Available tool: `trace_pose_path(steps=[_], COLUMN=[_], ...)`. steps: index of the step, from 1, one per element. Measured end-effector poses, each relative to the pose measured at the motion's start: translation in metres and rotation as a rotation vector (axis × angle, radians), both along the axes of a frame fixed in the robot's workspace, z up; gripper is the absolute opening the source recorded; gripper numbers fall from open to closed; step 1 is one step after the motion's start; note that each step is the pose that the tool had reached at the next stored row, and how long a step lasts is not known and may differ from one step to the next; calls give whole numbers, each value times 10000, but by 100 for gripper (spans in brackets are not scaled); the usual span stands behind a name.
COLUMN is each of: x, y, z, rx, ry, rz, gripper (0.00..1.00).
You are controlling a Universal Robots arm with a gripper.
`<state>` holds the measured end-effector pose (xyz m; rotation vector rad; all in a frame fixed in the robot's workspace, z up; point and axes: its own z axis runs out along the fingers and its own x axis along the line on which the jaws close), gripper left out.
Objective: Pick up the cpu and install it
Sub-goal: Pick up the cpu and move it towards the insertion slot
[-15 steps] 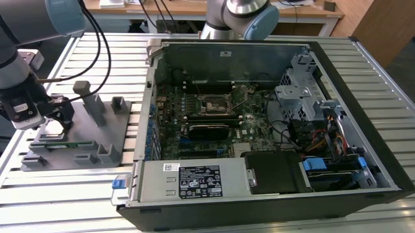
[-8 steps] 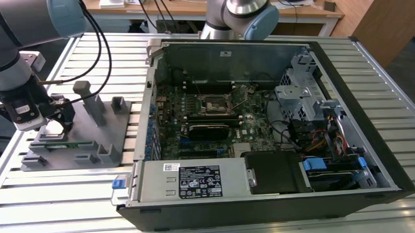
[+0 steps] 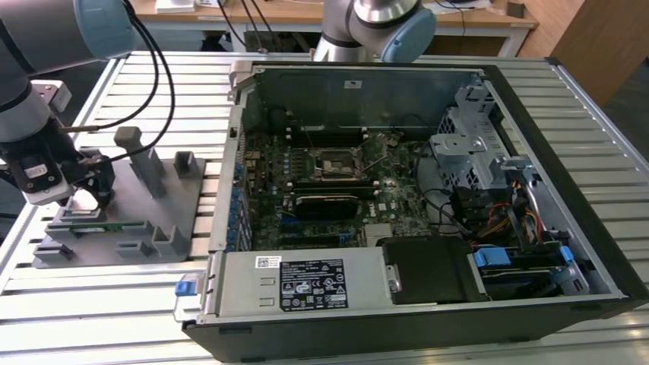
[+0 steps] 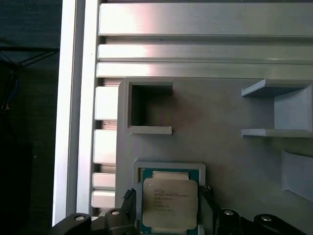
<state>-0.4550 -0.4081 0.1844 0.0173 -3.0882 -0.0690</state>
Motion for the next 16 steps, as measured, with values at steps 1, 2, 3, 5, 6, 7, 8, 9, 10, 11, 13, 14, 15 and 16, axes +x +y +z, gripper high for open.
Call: trace_pose_path(steps=[1, 2, 3, 5, 6, 7, 8, 9, 10, 11, 13, 14, 15, 16], x=[-2, -5, -7, -16, -20, -21, -21, -21, -22, -22, -22, -23, -23, -23], y=[0, 0, 0, 1, 0, 1, 1, 1, 1, 1, 1, 1, 1, 1], z=[0, 0, 2, 5, 6, 6, 6, 2, 1, 0, -2, -2, -3, -2], rx=[0, 0, 1, 1, 1, 1, -1, -11, -19, -23, -29, -30, -30, -31], ry=[-8, -19, -33, -70, -79, -82, -82, -85, -82, -82, -81, -82, -82, -80], rz=[1, 1, 1, 0, 1, 1, 2, 1, 1, 1, 1, 1, 1, 1], gripper=[67, 60, 60, 60, 60, 60, 60, 60, 60, 60, 60, 60, 60, 58])
